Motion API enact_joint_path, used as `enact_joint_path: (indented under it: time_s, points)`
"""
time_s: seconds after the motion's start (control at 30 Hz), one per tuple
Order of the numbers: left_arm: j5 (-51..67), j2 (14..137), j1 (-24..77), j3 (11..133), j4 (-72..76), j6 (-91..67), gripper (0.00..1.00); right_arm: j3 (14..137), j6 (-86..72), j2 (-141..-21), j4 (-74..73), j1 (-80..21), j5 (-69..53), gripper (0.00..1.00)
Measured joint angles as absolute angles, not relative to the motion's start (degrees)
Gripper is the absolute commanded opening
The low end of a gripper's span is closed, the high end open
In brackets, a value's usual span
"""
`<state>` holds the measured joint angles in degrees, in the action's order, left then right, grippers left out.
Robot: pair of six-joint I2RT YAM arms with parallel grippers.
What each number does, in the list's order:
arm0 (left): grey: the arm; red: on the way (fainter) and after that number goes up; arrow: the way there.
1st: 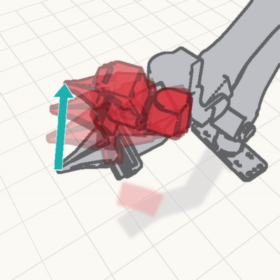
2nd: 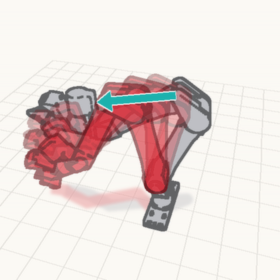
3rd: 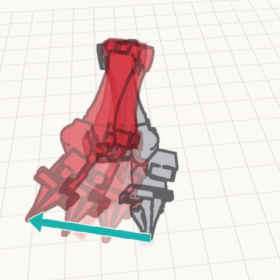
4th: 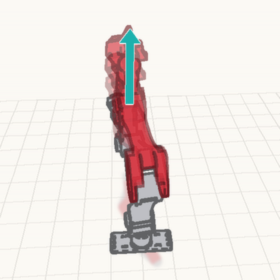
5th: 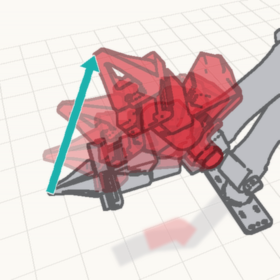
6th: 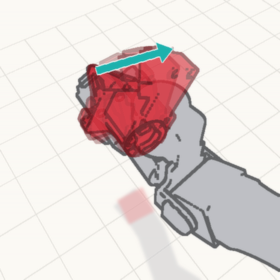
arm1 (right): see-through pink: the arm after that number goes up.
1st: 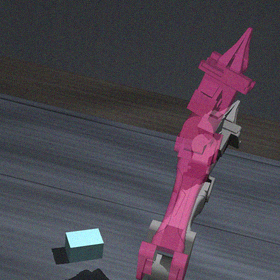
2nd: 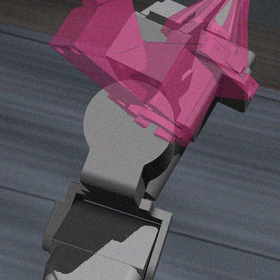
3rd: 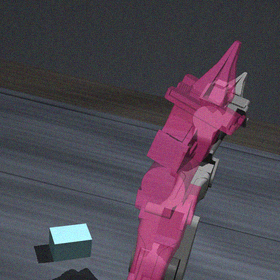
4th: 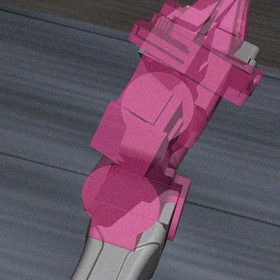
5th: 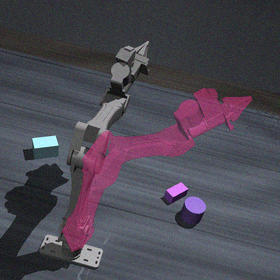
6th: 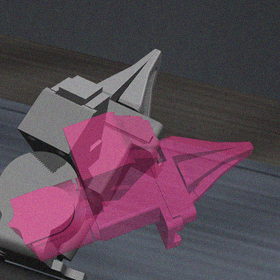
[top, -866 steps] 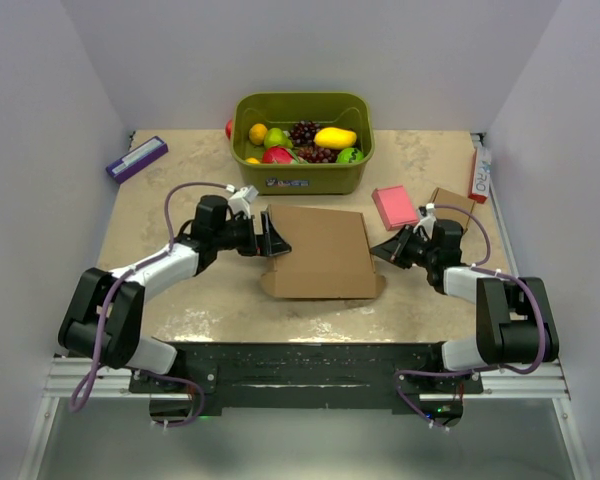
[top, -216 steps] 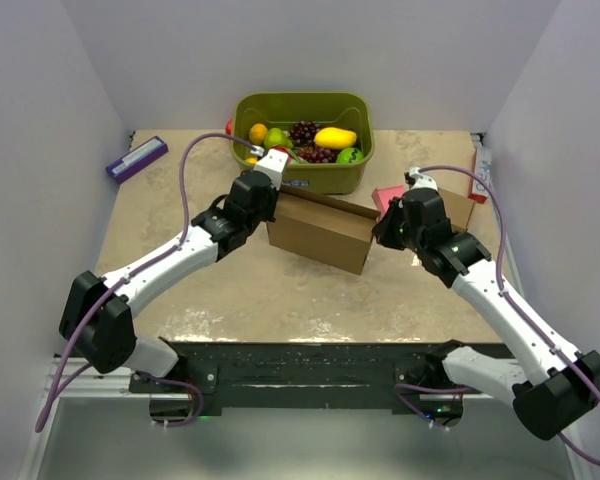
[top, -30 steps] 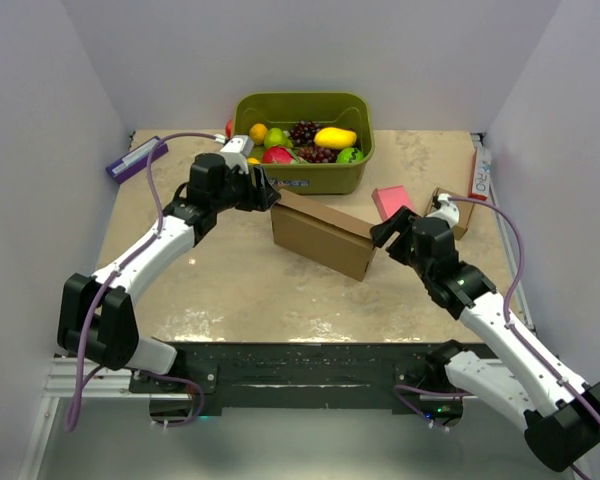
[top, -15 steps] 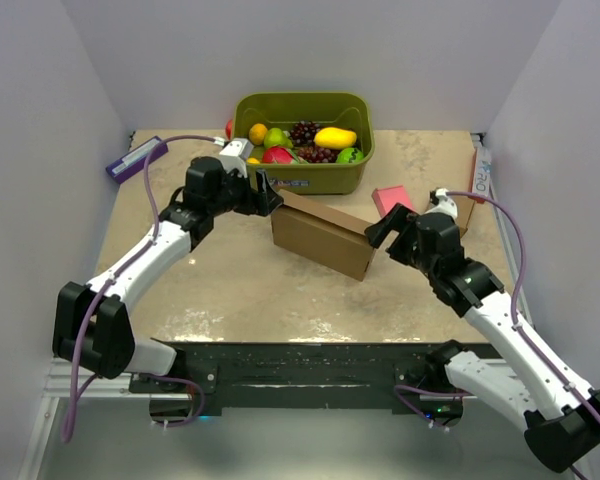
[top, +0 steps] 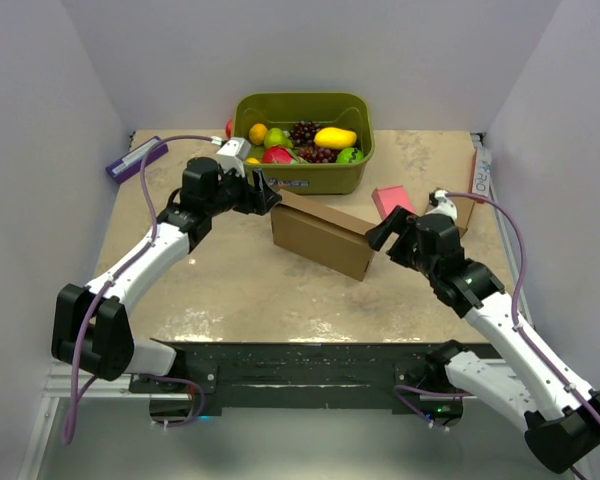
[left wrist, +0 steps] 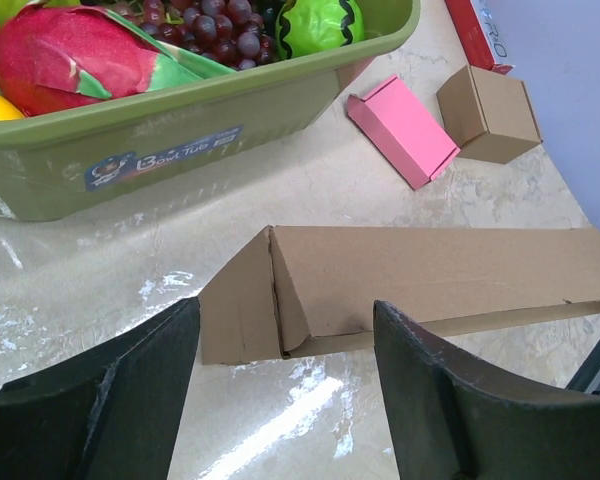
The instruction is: Fold the paper box
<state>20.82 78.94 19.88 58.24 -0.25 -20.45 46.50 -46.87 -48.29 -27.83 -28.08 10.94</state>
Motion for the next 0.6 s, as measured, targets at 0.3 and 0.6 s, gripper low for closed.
enact_joint_path:
  time_s: [0.3, 0.6]
  points:
    - [20.91, 78.94, 19.88, 58.24, -0.08, -20.6, 0.64, 45.91, -46.85, -48.47, -28.14, -28.08, 10.96, 0.82]
    - [20.84, 80.05, 19.86, 58.24, -0.05, -21.58, 0.59, 45.3, -46.87, -48.75, -26.39, -28.08, 10.94, 0.69]
